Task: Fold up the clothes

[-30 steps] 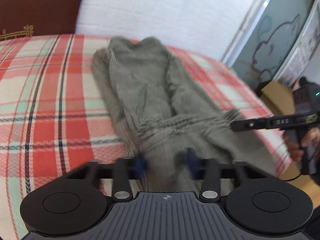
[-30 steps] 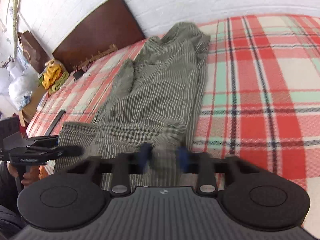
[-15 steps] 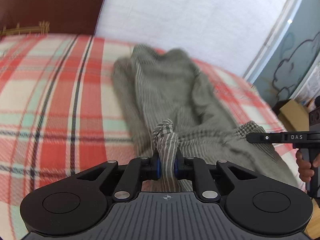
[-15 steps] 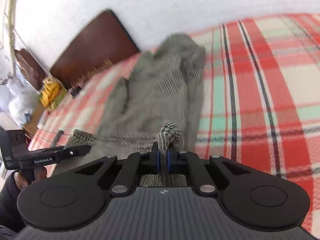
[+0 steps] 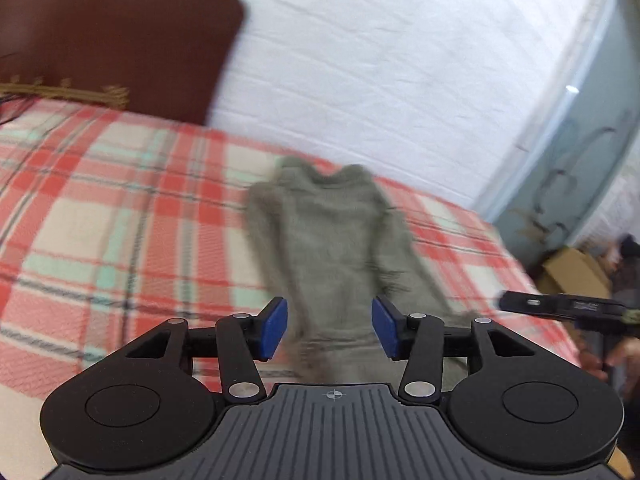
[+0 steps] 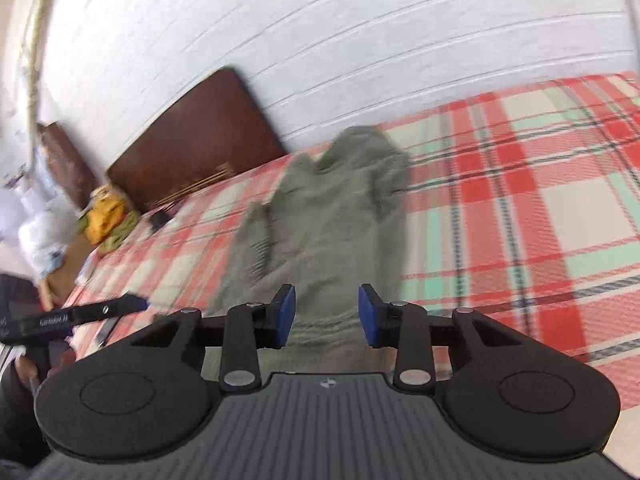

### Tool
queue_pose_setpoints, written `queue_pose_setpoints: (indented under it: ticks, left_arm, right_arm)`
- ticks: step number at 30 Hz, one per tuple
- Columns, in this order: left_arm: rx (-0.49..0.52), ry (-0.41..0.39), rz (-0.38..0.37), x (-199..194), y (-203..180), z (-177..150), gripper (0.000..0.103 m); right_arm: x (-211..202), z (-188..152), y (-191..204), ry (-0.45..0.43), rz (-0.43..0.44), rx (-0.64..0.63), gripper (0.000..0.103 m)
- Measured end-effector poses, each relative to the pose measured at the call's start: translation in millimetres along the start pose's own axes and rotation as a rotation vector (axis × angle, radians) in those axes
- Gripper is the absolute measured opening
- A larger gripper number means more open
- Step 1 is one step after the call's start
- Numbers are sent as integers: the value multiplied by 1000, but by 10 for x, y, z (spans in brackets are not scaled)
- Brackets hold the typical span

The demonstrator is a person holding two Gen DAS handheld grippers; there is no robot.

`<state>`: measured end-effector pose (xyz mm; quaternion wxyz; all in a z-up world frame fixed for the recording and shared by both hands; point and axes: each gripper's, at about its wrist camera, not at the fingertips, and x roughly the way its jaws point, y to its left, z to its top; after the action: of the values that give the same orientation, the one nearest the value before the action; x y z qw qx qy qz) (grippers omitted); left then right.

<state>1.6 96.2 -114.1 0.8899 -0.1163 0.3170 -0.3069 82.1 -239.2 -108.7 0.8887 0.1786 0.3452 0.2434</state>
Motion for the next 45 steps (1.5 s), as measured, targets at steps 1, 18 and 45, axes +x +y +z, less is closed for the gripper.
queue_pose_setpoints:
  ticks: [1,18,45]
  left_arm:
    - [49,22,-41,25,-99,-31,62]
    - [189,53,-51,536,-255,20,70]
    - [112,149,180,2354,942,1126,74]
  right_arm:
    - [36,-34,81,22,23,-30,39]
    - [346,121,178,110,60,-31,42]
    - [1919,1454,-883,141,-44,88,49]
